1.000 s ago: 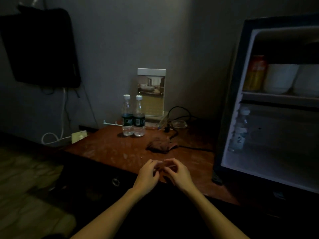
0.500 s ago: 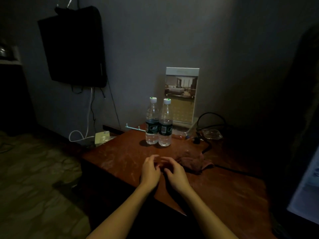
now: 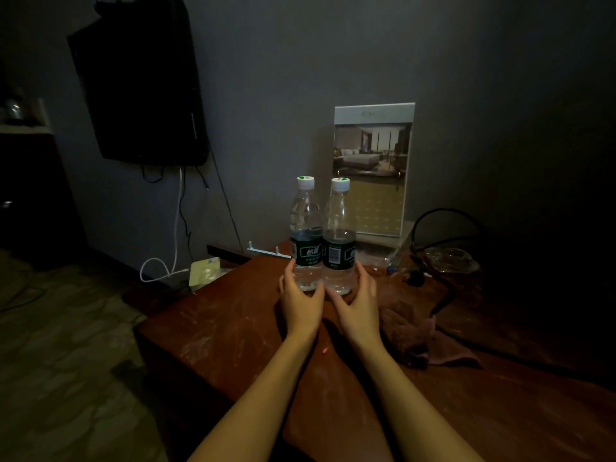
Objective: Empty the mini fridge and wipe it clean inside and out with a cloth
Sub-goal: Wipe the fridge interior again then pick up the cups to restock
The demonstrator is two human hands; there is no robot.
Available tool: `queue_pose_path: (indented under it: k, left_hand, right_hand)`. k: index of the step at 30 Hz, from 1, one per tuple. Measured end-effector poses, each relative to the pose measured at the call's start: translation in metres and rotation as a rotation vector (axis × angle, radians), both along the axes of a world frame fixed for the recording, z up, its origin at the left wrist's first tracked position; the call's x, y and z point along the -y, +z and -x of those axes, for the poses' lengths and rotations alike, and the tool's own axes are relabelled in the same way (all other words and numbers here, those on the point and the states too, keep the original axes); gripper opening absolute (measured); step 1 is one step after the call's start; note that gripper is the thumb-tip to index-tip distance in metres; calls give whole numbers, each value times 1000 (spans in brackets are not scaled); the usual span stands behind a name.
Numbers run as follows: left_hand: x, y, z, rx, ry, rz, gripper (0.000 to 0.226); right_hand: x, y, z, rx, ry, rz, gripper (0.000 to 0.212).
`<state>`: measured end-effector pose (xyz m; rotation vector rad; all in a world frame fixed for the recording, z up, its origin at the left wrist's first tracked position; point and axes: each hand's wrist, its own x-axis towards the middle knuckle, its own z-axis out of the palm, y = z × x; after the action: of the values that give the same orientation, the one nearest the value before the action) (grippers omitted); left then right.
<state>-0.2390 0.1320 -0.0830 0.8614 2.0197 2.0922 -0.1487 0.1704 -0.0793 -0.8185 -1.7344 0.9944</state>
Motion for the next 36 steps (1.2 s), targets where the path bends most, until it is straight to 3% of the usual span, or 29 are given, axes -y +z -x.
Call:
queue_pose_path:
  k: [6,13,21,26,30,33,36]
  left_hand:
    - [-13,-2,7,107,-23,-117,62]
    - [-7,0,1,82,30,-172,51]
    - [2,6,-10,74,-103,-109,32]
    - [13,13,-23,128,-233,-96,36]
    - [25,12,-34,117,-248,-79,71]
    - [35,11,-42,70,-221,-94,70]
    - [48,12,-57,5,-243,-51,52]
  right_hand:
    - [-21,2,23,-76,-76,47,79]
    - [-42,3,48,-119,59,144,88]
    - [-35,3,41,-149,101,197,75]
    - [-8,8,25,-175,148,179,65]
    - [17,10,13,-281,148,215,62]
    - [32,7,7,-330,119,263,80]
    - [49,3,-4,-329,97,271,74]
